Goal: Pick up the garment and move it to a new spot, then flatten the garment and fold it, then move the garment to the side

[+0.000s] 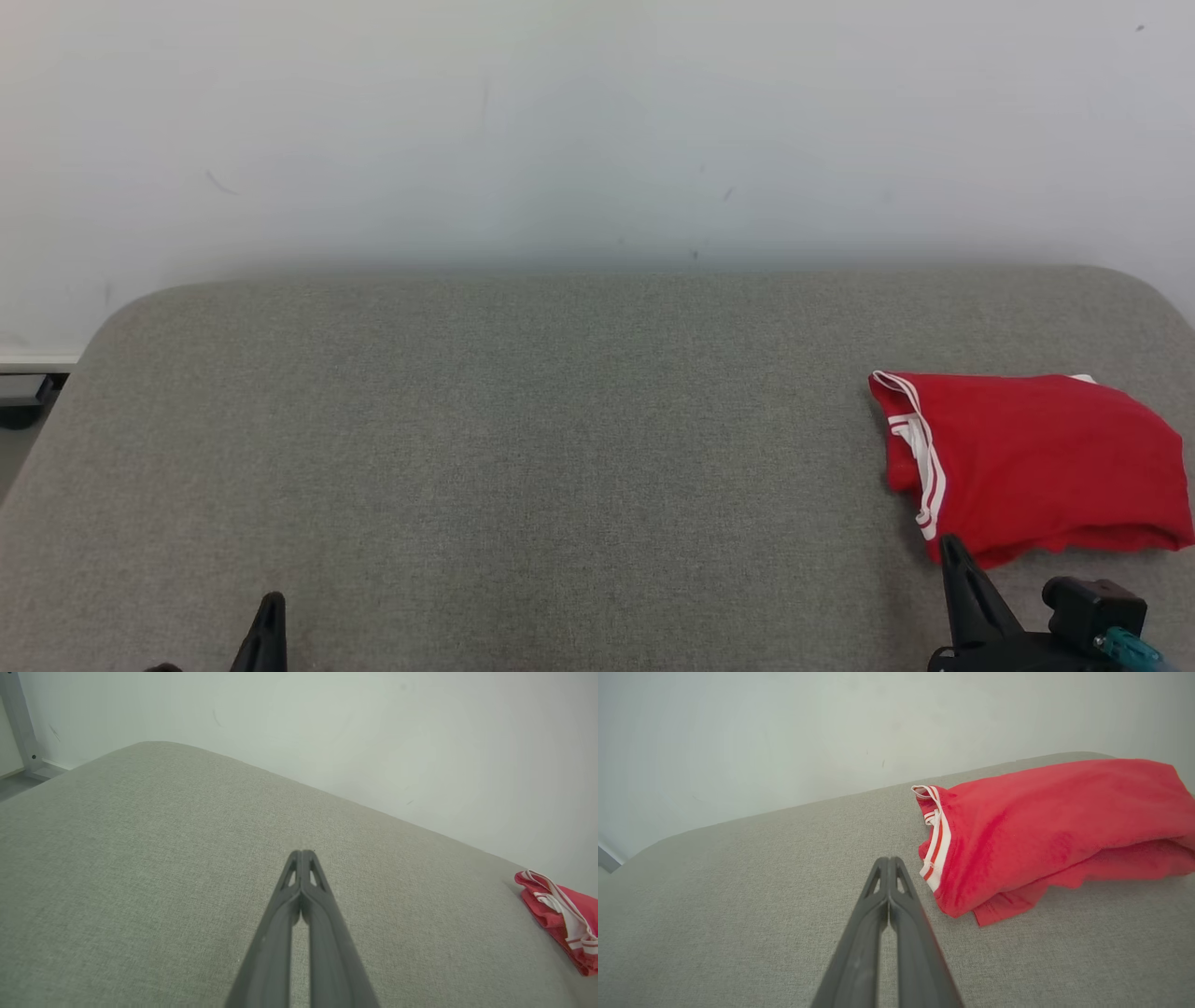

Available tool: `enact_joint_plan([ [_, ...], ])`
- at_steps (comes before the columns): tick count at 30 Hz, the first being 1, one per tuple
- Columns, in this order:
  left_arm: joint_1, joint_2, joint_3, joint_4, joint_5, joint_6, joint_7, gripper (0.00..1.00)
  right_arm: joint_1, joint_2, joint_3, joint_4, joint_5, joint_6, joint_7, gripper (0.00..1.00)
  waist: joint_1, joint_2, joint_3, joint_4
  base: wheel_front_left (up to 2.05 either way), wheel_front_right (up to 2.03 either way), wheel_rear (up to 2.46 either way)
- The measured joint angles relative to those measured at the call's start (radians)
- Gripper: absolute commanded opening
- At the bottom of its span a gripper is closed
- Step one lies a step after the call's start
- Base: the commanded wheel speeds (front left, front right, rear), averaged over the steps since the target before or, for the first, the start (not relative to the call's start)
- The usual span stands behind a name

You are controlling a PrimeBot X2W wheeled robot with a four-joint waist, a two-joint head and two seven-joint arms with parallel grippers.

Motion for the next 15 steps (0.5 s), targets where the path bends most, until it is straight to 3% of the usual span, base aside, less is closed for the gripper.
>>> enact_joint_plan([
  [15, -0.025, -0.028, 0.055, 0.024, -0.170, -0.028, 0.049, 0.00, -0.026, 0.006, -0.020, 0.017, 0.204, 0.011, 0.043, 0.00, 0.0001, 0.0000, 0.009, -0.007, 0.00, 0.00, 0.00],
])
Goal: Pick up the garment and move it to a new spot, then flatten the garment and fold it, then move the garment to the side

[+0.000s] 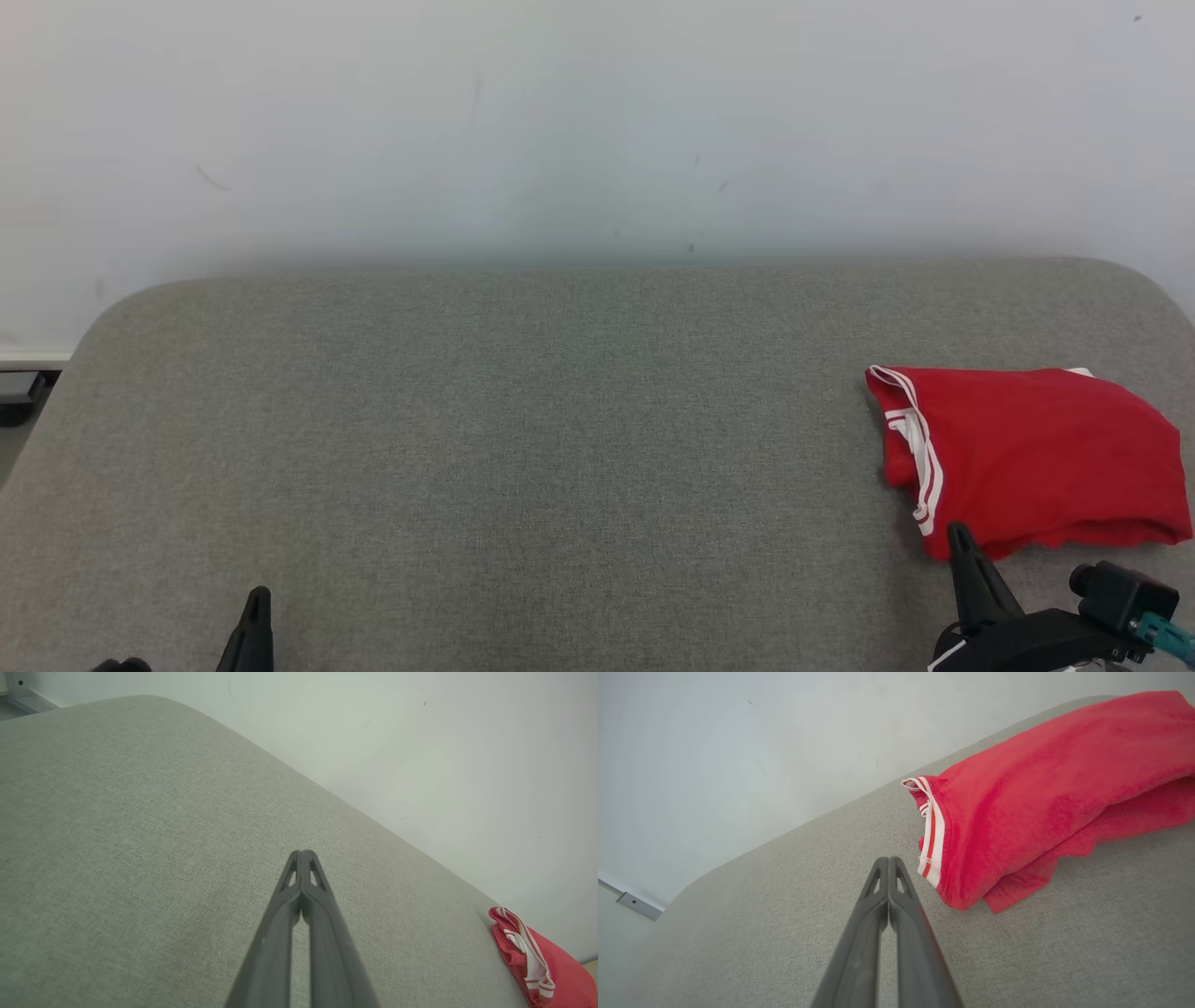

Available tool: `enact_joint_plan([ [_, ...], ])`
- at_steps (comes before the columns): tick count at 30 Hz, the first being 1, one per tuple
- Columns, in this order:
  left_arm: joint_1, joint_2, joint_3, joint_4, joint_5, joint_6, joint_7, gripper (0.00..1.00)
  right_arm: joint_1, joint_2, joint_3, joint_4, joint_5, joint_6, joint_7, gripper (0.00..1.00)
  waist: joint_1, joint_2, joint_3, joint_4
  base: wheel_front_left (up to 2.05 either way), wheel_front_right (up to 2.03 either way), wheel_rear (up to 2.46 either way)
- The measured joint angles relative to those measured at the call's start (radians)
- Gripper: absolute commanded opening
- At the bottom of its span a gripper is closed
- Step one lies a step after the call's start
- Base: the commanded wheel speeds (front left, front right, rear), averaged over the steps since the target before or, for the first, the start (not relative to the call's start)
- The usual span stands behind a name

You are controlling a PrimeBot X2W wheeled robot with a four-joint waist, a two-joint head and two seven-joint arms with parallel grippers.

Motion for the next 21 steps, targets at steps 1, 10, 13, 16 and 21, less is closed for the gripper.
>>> enact_joint_plan([
  [1, 0.000, -0.001, 0.004, 0.003, -0.012, -0.003, 0.007, 0.00, -0.004, 0.000, -0.002, 0.001, 0.016, 0.000, 0.001, 0.00, 0.0000, 0.0000, 0.001, 0.000, 0.00, 0.00, 0.00],
  [10, -0.019, -0.020, 0.036, 0.016, -0.119, -0.024, 0.035, 0.00, -0.013, 0.002, -0.013, 0.004, 0.141, 0.013, 0.027, 0.00, 0.0000, 0.0000, 0.007, -0.005, 0.00, 0.00, 0.00],
  [13, -0.022, -0.026, 0.045, 0.021, -0.152, -0.026, 0.047, 0.00, -0.016, 0.003, -0.018, 0.006, 0.180, 0.016, 0.036, 0.00, 0.0000, 0.0000, 0.009, -0.006, 0.00, 0.00, 0.00],
  [16, -0.025, -0.032, 0.057, 0.028, -0.194, -0.035, 0.056, 0.00, -0.029, 0.004, -0.023, 0.008, 0.224, 0.018, 0.045, 0.00, 0.0000, 0.0000, 0.011, -0.007, 0.00, 0.00, 0.00],
  [21, -0.041, -0.039, 0.076, 0.037, -0.252, -0.044, 0.070, 0.00, -0.033, 0.005, -0.029, 0.011, 0.293, 0.025, 0.056, 0.00, 0.0000, 0.0000, 0.015, -0.009, 0.00, 0.00, 0.00],
])
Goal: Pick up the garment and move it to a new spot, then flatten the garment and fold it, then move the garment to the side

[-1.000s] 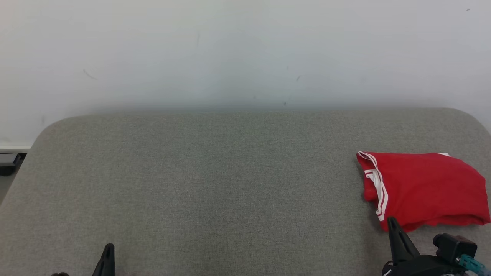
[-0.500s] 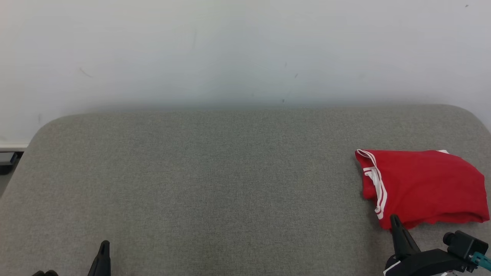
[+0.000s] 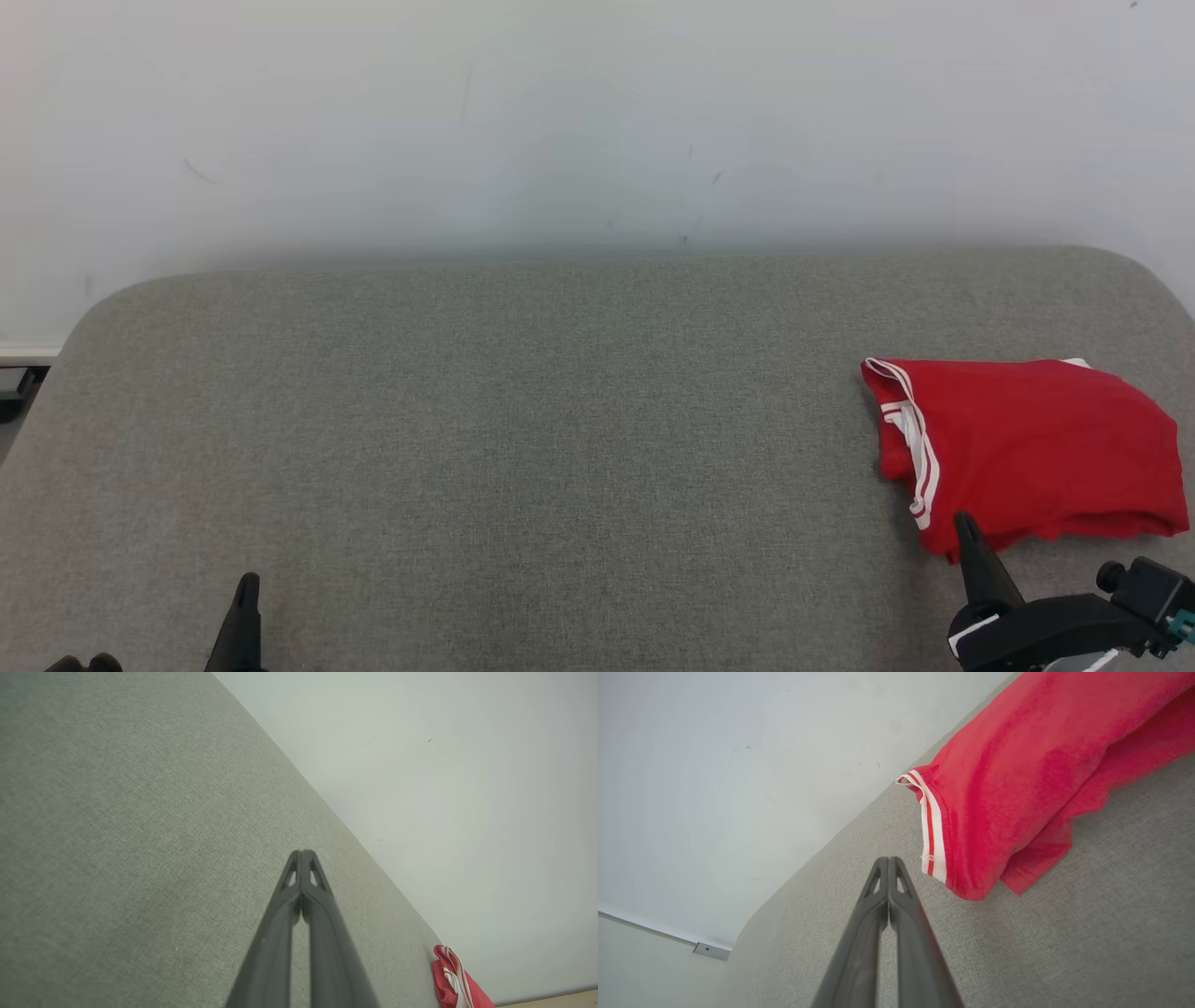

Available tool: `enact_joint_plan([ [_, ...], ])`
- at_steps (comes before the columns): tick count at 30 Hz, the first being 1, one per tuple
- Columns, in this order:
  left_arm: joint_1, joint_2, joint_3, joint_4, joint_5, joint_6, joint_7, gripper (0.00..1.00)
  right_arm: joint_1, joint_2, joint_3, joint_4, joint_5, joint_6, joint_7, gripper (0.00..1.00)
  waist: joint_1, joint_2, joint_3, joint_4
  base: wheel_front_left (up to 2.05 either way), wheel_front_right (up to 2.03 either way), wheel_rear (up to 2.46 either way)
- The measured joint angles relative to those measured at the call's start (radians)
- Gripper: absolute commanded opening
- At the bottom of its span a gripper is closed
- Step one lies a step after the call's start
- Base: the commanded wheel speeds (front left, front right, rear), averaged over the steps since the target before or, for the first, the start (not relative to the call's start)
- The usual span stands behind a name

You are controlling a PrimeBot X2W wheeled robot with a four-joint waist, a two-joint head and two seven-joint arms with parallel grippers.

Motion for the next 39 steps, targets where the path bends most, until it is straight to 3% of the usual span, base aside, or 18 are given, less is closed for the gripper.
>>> enact_joint_plan([
  [39, -0.083, -0.082, 0.144, 0.067, -0.470, -0.088, 0.132, 0.00, -0.063, 0.011, -0.055, 0.025, 0.539, 0.044, 0.103, 0.00, -0.0001, 0.0000, 0.028, -0.018, 0.00, 0.00, 0.00],
])
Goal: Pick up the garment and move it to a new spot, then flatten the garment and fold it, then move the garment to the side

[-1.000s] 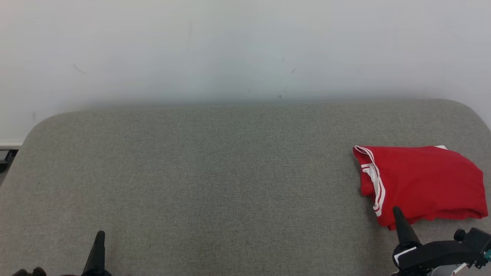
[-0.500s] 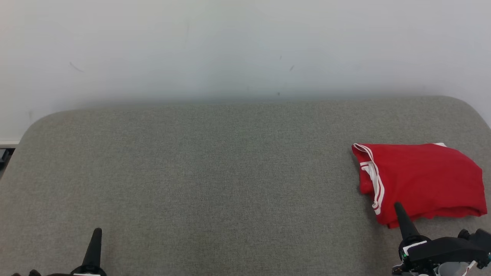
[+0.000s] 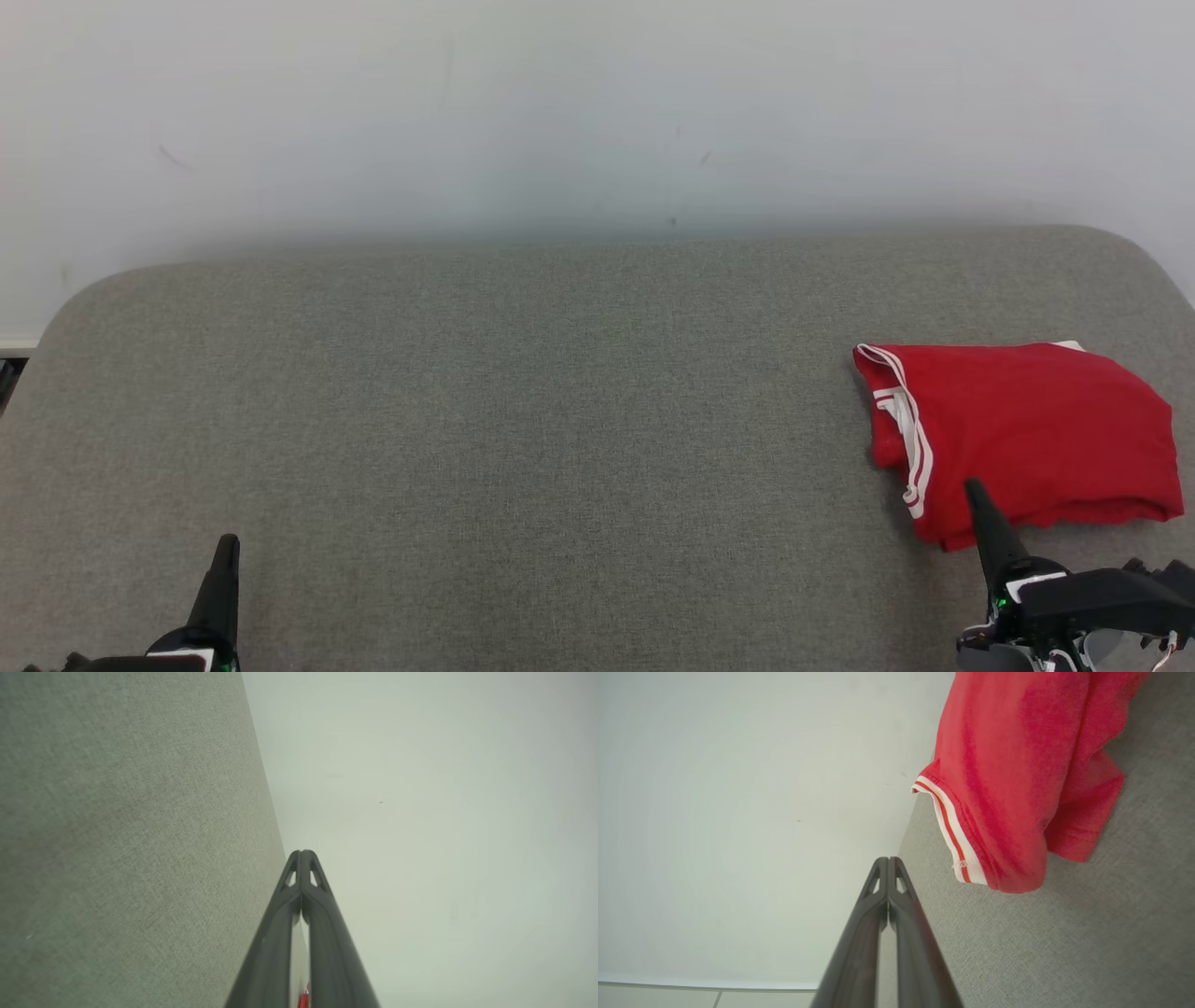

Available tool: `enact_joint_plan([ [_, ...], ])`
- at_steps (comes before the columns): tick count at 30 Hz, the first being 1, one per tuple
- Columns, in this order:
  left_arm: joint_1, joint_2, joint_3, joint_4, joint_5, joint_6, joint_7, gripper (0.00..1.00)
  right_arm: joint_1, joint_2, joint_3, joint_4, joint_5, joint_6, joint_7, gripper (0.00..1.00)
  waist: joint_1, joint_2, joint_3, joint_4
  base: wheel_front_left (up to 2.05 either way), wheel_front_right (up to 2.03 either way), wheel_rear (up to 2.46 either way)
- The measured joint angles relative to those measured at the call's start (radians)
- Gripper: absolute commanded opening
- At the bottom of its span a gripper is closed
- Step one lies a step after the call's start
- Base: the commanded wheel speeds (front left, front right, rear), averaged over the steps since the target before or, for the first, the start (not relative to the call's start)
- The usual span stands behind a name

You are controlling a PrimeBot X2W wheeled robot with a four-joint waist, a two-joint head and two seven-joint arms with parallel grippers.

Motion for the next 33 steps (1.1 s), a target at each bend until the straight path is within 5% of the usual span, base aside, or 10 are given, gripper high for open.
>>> enact_joint_plan([
  [15, -0.024, -0.029, 0.049, 0.027, -0.168, -0.033, 0.042, 0.00, -0.022, 0.003, -0.018, 0.008, 0.191, 0.015, 0.034, 0.00, 0.0000, 0.0000, 0.009, -0.006, 0.00, 0.00, 0.00],
  [33, -0.034, -0.029, 0.050, 0.027, -0.168, -0.033, 0.042, 0.00, -0.034, 0.004, -0.018, 0.008, 0.193, 0.015, 0.034, 0.00, 0.0000, 0.0001, 0.009, -0.006, 0.00, 0.00, 0.00],
])
